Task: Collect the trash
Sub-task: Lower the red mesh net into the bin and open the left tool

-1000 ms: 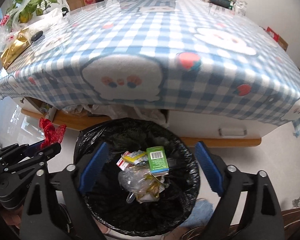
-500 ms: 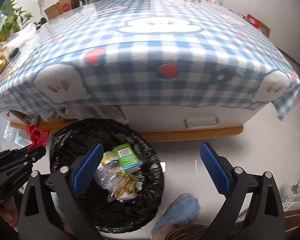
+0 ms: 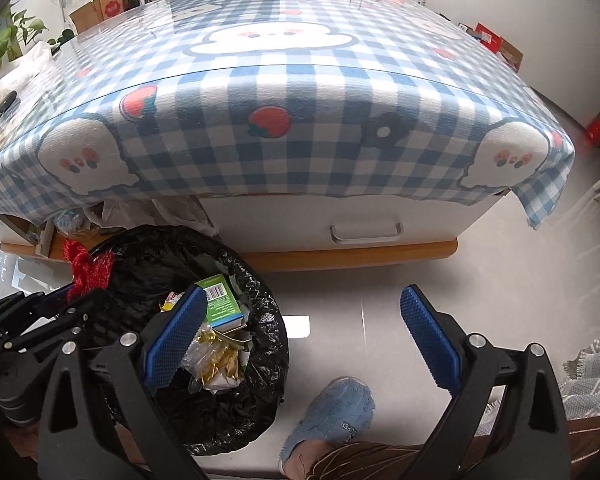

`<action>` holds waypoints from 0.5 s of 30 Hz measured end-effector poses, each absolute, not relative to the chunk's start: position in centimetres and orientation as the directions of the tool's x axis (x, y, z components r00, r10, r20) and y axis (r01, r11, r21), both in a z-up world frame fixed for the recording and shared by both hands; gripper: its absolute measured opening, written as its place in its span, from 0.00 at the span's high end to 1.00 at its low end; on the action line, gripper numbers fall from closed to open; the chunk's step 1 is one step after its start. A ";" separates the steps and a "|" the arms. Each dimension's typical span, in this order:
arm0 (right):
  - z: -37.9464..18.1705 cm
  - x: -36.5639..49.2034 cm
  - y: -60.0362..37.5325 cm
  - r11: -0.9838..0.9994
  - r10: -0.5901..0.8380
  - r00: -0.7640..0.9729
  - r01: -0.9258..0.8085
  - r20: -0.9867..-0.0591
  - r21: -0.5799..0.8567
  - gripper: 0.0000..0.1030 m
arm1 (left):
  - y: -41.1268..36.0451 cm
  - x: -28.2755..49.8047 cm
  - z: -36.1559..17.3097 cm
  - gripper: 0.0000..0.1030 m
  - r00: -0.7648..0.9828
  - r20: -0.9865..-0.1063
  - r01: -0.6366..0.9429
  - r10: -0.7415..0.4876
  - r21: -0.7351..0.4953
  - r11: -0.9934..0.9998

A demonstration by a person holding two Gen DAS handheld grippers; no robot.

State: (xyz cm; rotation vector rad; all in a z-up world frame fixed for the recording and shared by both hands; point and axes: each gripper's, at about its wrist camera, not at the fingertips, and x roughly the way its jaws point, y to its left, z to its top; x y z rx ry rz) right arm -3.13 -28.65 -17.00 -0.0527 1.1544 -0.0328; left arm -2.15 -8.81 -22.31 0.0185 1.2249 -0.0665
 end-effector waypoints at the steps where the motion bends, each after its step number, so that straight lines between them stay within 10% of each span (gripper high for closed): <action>1: -17.0 -3.2 -28.7 0.999 -0.052 0.401 0.005 -0.915 -0.055 0.10 | -8.9 -2.2 -22.4 0.71 0.339 -0.940 0.064 -0.040 -0.020 0.998; 8: -17.2 -3.1 -28.7 1.000 -0.031 0.390 0.016 -0.921 -0.027 0.10 | -8.8 -2.2 -22.1 0.64 0.354 -0.934 0.064 -0.050 -0.030 0.998; 15: -16.8 -3.0 -28.4 1.000 -0.007 0.399 0.022 -0.917 0.001 0.09 | -8.3 -2.5 -20.7 0.31 0.402 -0.915 0.050 -0.035 -0.017 0.999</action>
